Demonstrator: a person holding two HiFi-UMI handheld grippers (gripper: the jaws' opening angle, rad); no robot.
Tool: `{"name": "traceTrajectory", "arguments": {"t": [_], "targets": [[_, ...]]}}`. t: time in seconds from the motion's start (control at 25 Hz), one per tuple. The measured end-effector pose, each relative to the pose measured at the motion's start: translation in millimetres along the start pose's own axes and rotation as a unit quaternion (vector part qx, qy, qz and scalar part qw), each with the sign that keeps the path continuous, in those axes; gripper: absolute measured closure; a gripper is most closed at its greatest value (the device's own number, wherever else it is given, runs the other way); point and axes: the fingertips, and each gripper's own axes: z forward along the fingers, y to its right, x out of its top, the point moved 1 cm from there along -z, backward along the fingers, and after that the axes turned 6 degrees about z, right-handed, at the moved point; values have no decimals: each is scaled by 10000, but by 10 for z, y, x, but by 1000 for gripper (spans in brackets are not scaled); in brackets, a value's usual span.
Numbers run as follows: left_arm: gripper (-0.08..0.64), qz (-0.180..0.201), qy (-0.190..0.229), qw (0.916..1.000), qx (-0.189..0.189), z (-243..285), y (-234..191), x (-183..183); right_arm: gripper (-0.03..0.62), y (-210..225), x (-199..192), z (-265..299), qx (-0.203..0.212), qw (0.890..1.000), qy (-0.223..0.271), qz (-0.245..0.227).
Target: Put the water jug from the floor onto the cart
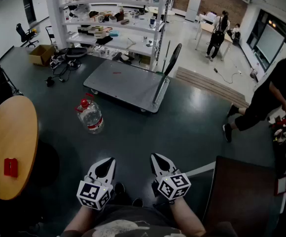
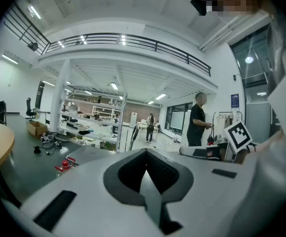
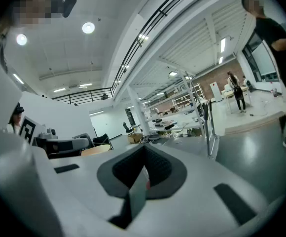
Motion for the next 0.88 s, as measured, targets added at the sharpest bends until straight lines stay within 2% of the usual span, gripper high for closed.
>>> {"name": "traceTrajectory", "arguments": {"t": [0.48, 0.88], "targets": [[552, 18, -12, 10000, 8, -112, 156, 40, 603, -51, 80, -219, 97, 9999, 89, -52], [552, -28, -220, 9997, -57, -100, 312, -158, 603, 101, -109, -480, -8, 9999, 65, 109]]}}
